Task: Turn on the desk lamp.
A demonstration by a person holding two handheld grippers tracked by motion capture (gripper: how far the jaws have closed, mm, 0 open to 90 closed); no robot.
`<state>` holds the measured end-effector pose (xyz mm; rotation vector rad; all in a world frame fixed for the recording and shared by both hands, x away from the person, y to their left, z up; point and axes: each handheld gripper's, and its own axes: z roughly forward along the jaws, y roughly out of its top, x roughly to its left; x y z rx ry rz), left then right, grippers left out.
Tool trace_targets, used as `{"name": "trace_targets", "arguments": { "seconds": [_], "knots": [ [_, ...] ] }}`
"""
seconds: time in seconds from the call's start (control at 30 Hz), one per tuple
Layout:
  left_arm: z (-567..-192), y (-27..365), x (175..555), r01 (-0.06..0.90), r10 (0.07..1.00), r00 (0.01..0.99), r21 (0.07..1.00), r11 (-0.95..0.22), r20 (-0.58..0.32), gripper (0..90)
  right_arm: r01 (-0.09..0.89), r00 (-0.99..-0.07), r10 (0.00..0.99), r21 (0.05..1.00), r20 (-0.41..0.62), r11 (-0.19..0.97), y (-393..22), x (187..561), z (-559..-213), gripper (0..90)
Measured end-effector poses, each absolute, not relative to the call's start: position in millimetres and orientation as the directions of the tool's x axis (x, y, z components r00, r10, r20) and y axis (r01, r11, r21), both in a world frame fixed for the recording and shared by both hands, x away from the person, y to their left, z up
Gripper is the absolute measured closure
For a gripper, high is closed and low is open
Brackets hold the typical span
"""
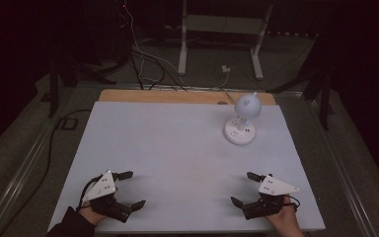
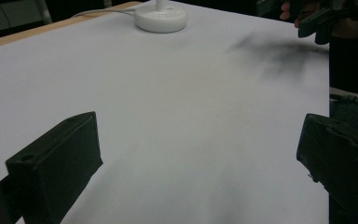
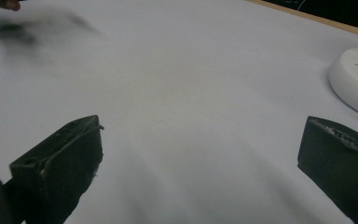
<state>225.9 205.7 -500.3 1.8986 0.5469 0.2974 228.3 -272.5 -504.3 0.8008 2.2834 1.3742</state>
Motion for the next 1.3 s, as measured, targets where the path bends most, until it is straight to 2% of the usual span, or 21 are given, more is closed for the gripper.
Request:
{"name": "trace_targets", "arguments": {
  "seconds": [0.5,0.83,1.3],
  "knots": [
    [-501,205,226,0.231,0.494,0.868,0.921,-0.312,-0.050,0.3,0.294,-0.806,0.591,0.856,-0.017,0.425,-263,226,-504,0.0],
    [-500,205,225,0.231,0.494,0.868,0.924,-0.305,-0.053,0.3,0.306,-0.824,0.566,0.856,0.020,0.416,-256,223,-497,0.0],
    [-499,204,224,0.227,0.493,0.869,0.925,-0.306,-0.050,0.3,0.269,-0.828,0.560,0.874,-0.004,0.404,-250,223,-475,0.0]
  ]
}}
